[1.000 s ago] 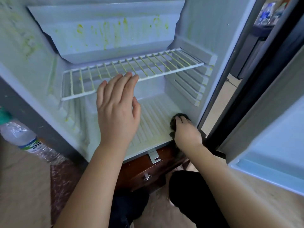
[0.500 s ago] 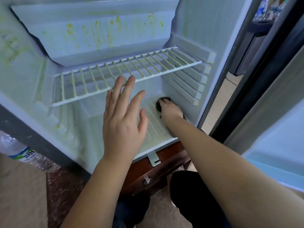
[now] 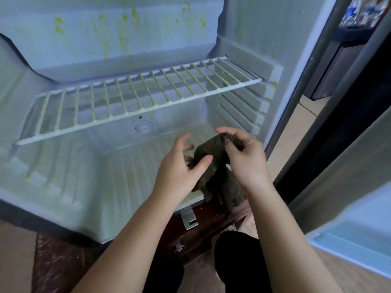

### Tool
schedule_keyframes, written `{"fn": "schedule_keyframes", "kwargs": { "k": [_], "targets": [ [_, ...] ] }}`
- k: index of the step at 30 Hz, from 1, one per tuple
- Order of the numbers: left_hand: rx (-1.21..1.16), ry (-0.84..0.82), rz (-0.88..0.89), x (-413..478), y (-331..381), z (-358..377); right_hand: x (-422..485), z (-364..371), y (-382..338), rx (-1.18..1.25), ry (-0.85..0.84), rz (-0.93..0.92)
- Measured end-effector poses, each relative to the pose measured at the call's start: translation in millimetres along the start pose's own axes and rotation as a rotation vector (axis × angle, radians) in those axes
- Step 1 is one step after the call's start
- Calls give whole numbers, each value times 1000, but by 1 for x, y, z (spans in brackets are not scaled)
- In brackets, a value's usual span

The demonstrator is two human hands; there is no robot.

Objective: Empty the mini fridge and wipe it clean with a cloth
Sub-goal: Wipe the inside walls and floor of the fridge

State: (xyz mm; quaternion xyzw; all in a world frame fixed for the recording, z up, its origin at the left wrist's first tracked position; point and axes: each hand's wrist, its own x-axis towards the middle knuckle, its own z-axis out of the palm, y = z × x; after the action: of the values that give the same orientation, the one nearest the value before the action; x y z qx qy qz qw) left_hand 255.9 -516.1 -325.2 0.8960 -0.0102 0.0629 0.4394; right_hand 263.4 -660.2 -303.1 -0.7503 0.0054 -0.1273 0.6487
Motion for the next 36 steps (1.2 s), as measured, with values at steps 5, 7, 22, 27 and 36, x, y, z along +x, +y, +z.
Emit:
{"fn": "schedule_keyframes", "kwargs": {
  "k": [5, 7, 22, 27, 36],
  "targets": [
    [-149, -28, -120, 19, -1, 3, 3, 5, -3, 58, 72, -56],
    [-84, -84, -127, 21, -2, 1, 3, 4, 0, 9, 126, -74],
    [-415, 178, -254, 97, -8, 1, -23, -5, 11, -495, 573, -435],
    [-478, 83, -148, 131, -19, 51, 1, -15, 29, -400, 512, -230],
    [71, 9, 29, 137, -23, 95, 8, -23, 42, -379, 420, -275]
  ]
}}
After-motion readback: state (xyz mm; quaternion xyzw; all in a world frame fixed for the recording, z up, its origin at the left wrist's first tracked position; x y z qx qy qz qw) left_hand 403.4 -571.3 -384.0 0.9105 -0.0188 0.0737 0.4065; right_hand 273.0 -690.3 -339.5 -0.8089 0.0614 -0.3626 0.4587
